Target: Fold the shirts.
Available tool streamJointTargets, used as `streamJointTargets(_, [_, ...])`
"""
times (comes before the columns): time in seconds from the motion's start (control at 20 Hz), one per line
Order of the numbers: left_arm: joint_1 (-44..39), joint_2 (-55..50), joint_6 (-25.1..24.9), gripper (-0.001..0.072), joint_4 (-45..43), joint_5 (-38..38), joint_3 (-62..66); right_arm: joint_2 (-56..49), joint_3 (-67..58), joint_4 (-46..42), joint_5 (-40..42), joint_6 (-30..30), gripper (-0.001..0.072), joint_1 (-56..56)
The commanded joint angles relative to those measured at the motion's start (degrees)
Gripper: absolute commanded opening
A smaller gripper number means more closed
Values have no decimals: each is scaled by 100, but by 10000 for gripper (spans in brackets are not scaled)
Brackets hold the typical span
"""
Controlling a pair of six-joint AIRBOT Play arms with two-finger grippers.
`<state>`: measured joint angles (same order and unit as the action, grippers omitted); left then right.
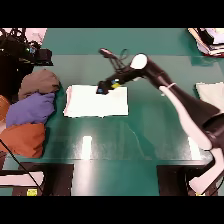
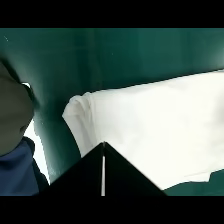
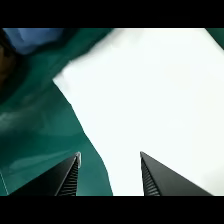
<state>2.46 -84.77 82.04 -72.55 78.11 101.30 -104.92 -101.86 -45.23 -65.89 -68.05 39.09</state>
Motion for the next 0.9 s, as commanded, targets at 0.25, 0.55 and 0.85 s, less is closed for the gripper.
streamJointTargets(0.25, [13, 7, 0, 24, 402, -114, -4, 1506, 3388, 50, 688, -295, 601, -1888])
streamJointTargets(0.55, [13, 2, 0, 24, 452, -229, -4, 758, 3246, 857, 789, -282, 637, -1606])
streamJointTargets(0.85, [13, 2, 2, 23, 481, -251, -4, -422, 1895, 1329, 697, -286, 496, -787])
